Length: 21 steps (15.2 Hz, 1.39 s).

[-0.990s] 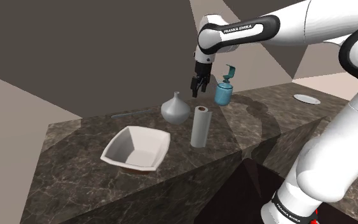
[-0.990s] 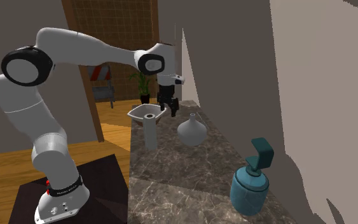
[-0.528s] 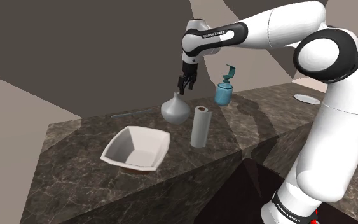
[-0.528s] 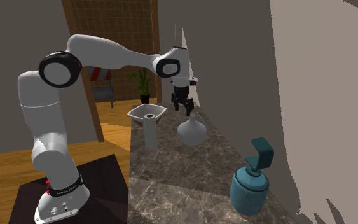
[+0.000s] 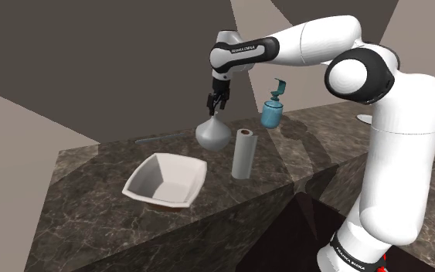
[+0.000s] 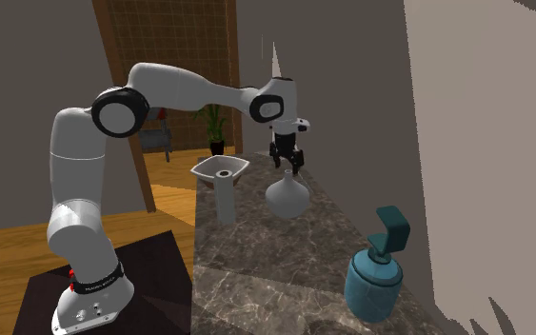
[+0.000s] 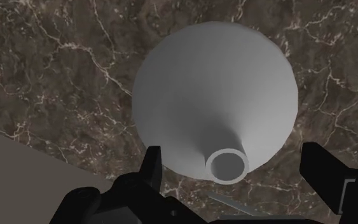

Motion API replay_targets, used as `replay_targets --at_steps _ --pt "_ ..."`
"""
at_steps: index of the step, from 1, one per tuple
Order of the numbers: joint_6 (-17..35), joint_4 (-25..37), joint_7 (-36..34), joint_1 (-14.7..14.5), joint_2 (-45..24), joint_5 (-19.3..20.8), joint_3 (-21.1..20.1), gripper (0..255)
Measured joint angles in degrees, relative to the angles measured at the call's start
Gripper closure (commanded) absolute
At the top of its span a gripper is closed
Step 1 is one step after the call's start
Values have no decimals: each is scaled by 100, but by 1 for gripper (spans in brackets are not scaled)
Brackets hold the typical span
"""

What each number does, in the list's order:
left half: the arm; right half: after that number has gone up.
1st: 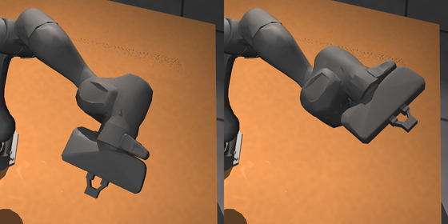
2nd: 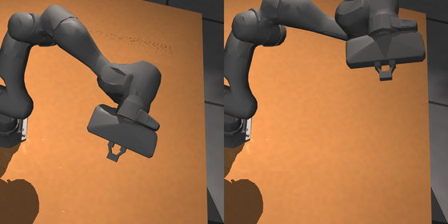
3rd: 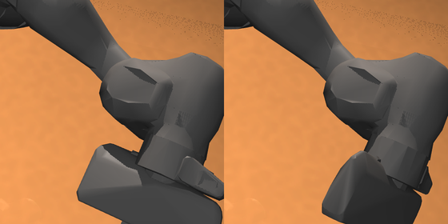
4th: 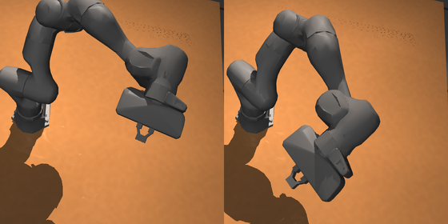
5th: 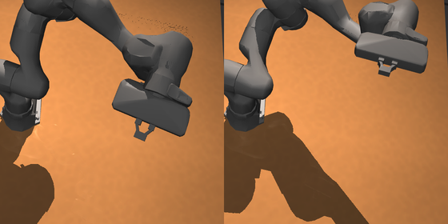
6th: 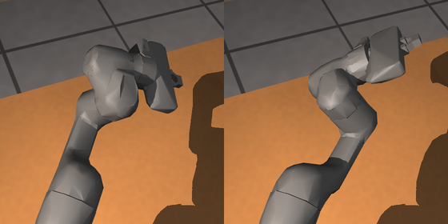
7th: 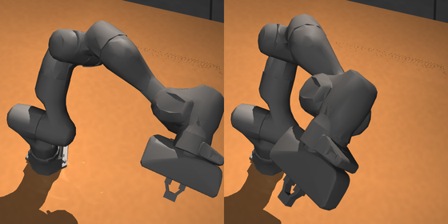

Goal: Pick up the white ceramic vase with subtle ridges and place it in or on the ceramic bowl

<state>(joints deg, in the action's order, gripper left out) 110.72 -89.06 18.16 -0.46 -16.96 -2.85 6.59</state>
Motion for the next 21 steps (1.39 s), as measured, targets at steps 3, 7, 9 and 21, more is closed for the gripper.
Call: replay_targets --at_steps 3,7,9,21 --pt "227 -157 -10 -12 -70 -7 -9 0" --pt "313 -225 7 -3 -86 -13 -7 0" --pt "317 -228 8 -3 -88 -14 -7 0" --pt "318 -227 9 -2 -88 -14 -7 255"
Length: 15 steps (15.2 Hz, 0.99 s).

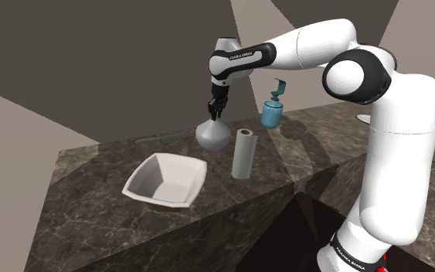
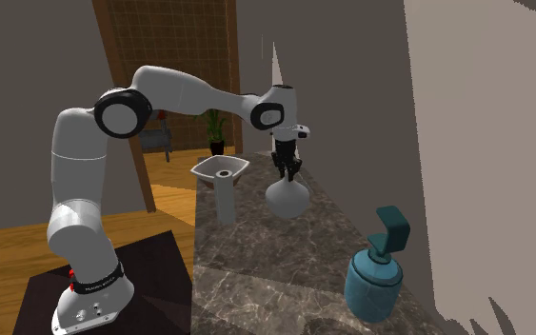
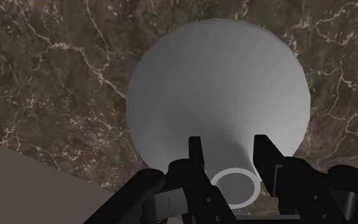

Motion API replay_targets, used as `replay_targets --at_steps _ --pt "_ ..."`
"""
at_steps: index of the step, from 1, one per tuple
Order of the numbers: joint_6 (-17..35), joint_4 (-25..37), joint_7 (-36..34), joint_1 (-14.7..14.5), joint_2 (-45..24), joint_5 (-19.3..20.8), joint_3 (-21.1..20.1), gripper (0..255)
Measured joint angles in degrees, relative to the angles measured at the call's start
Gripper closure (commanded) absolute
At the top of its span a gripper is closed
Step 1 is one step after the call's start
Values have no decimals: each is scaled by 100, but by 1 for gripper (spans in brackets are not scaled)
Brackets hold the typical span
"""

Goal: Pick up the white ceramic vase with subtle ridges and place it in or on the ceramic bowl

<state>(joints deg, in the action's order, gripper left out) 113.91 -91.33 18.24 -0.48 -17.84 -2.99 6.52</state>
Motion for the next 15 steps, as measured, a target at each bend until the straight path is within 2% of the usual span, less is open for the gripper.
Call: replay_targets --at_steps 15 --pt "-1049 997 -29 15 47 19 11 255"
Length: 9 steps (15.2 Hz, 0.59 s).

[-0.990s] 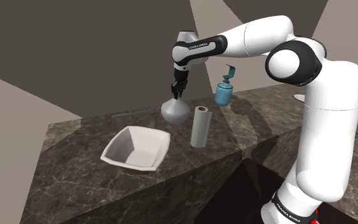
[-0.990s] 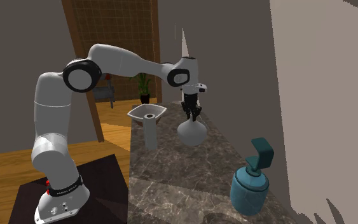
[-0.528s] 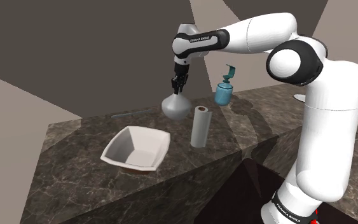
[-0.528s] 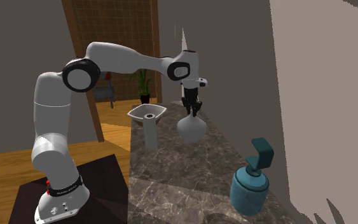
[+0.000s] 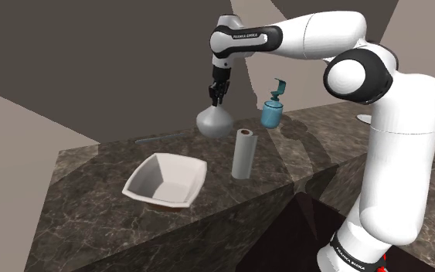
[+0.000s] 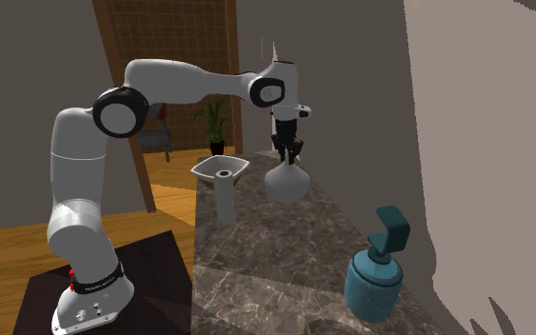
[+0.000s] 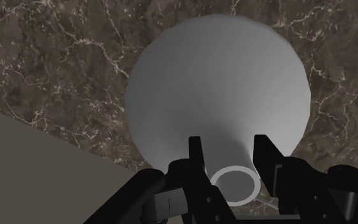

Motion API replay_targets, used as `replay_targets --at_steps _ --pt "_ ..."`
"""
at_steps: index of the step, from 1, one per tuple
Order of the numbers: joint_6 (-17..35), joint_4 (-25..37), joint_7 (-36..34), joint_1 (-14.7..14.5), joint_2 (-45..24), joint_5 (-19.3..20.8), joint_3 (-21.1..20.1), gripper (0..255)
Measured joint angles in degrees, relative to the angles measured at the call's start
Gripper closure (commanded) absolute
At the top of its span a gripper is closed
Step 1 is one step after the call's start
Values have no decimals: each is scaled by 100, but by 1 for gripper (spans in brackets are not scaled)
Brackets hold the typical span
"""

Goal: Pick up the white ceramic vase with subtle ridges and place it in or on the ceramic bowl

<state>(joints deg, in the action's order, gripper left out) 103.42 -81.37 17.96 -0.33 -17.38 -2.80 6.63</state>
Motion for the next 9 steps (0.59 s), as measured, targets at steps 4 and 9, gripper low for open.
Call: replay_targets --at_steps 4,9 --pt "-318 351 -17 1 -33 -1 -2 255" --pt "-746 867 -5 30 -121 -13 6 255"
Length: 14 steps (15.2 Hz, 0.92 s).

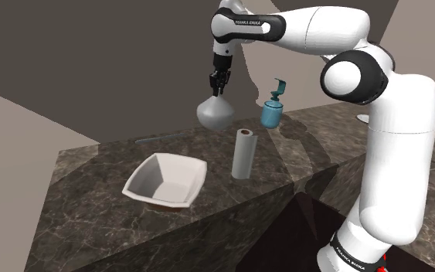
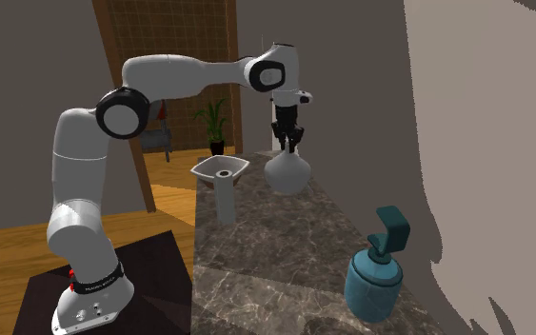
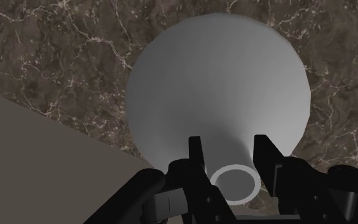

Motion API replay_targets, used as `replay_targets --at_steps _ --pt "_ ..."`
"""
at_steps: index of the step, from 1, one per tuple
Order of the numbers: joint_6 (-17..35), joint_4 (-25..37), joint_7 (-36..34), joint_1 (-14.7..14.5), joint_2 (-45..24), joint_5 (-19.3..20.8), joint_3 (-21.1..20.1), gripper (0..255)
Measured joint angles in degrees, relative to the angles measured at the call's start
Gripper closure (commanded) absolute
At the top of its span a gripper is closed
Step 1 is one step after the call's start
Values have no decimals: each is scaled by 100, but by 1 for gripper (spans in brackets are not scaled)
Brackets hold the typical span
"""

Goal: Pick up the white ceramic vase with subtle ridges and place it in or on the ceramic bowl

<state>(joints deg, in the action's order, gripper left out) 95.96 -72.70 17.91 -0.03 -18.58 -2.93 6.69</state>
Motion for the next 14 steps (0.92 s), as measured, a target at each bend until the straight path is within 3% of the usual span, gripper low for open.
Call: replay_targets --at_steps 10,14 --pt "-1026 1480 -5 74 -454 -53 2 255" --pt "-969 1026 -319 -203 -51 44 -79 255"
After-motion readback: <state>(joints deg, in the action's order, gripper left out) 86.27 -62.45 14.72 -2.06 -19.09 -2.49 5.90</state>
